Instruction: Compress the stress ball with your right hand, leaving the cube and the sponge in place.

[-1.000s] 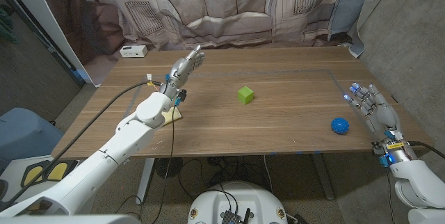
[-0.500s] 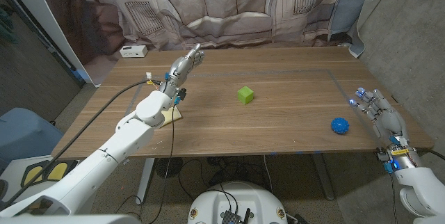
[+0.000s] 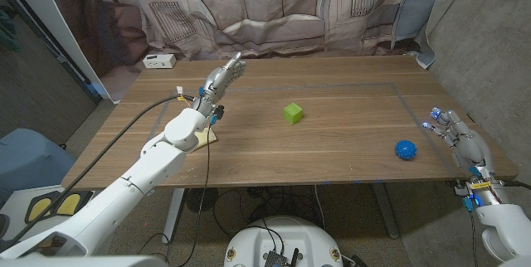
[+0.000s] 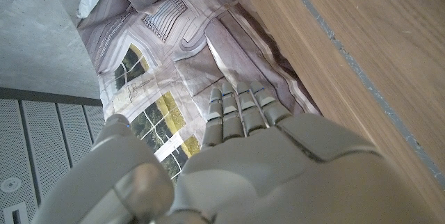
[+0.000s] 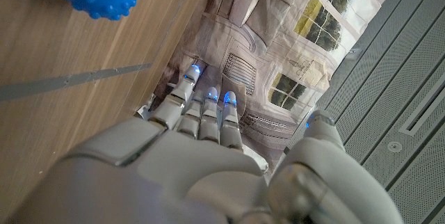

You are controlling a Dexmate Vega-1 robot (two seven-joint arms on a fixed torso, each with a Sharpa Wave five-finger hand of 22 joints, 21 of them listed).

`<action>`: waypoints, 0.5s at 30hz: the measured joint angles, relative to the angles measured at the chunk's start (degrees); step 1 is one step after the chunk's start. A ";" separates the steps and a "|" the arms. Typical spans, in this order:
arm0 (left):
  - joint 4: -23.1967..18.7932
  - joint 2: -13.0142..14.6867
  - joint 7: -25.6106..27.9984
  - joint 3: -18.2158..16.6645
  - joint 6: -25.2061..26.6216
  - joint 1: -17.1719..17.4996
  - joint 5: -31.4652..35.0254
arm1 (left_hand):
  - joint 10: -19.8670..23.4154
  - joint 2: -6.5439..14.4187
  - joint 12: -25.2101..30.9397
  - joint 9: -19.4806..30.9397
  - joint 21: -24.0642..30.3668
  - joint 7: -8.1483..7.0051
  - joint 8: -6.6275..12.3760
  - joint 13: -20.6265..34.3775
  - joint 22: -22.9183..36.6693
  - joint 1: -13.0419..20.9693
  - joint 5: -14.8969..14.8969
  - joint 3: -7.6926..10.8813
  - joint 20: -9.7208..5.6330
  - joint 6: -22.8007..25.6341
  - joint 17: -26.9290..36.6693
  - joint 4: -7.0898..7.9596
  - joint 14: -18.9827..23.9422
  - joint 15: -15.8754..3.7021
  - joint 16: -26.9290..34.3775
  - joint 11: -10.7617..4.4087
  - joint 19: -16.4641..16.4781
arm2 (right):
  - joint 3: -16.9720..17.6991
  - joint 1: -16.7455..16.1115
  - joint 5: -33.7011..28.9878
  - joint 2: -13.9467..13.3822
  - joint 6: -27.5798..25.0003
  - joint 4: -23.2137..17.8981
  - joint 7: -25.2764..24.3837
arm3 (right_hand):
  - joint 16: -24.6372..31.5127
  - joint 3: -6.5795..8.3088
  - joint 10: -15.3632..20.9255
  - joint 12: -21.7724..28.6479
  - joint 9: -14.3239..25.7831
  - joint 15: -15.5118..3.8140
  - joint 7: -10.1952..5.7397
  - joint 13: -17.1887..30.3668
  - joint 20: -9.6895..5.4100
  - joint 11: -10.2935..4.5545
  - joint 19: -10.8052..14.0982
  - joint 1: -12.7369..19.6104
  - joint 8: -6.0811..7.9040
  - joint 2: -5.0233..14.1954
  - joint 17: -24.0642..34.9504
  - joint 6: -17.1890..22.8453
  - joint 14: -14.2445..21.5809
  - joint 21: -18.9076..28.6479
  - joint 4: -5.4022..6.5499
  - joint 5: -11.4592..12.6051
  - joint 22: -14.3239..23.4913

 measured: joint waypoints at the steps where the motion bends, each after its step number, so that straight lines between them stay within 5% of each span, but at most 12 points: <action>1: -0.09 0.00 0.02 0.03 0.00 0.00 0.09 | 0.00 0.00 0.00 0.00 0.00 0.00 0.00 0.00 0.00 0.00 0.00 0.00 -0.19 0.00 0.00 0.00 0.00 0.00 0.00 0.00 0.19 | 0.31 0.00 -0.99 0.31 0.03 0.14 -0.59 | 0.00 0.00 0.00 0.00 0.00 0.14 0.13 0.00 0.00 0.00 0.00 0.00 0.00 0.00 0.00 0.13 0.14 0.00 0.00 0.00 0.00; 15: -0.92 0.11 0.22 0.13 0.52 -0.01 0.38 | 0.00 0.00 0.00 0.00 0.00 0.00 0.00 0.00 0.00 0.00 0.00 -0.24 0.04 -0.01 0.00 -0.24 0.00 0.00 0.00 0.00 0.58 | 3.64 -1.14 -15.58 3.17 -2.59 -1.78 -8.38 | 0.00 0.12 0.61 0.00 0.00 -0.21 0.11 0.00 0.00 -0.01 0.62 0.53 0.00 0.06 0.00 0.51 0.81 0.00 -0.35 0.00 0.00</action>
